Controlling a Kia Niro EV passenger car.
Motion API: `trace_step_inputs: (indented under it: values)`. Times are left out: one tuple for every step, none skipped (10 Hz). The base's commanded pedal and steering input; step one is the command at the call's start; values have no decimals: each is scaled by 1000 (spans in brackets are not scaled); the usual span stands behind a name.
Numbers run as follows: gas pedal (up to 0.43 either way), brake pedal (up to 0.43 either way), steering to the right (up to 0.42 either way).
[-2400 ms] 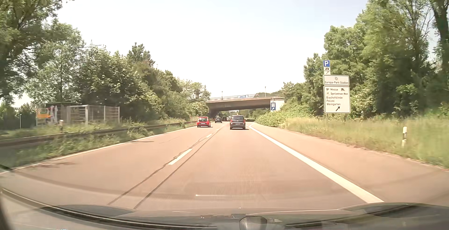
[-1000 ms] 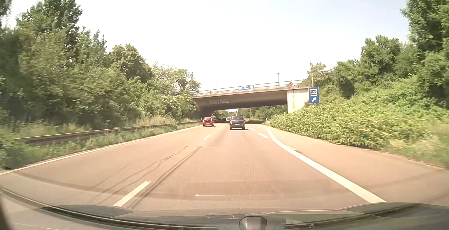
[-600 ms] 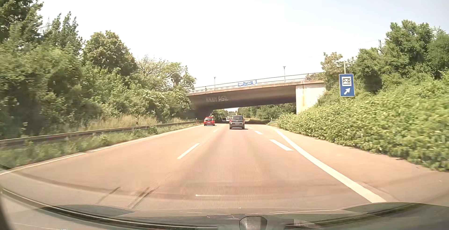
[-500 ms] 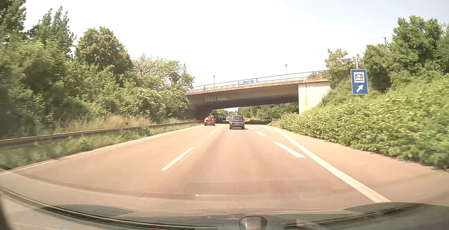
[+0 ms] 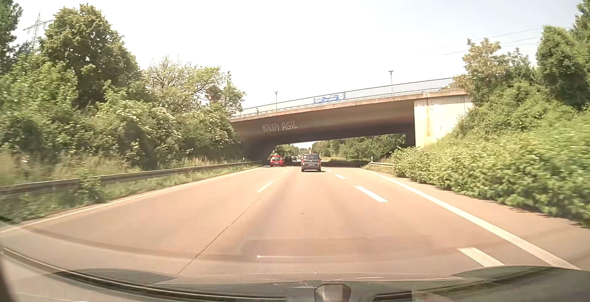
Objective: Follow the waypoints while adhering to traffic rules and regulations
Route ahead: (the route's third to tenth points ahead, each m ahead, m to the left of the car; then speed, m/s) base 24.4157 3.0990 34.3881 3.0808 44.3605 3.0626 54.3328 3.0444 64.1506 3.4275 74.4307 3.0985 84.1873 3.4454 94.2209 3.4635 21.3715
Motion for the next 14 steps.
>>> trace_step_inputs:
  values:
    - [209, 0, 0]
    - [209, 0, 0]
    - [209, 0, 0]
    - [209, 0, 0]
    - [209, 0, 0]
    - [209, 0, 0]
    - [209, 0, 0]
    - [209, 0, 0]
    - [209, 0, 0]
    - [209, 0, 0]
    - [209, 0, 0]
    - [209, 0, 0]
    - [209, 0, 0]
    - [209, 0, 0]
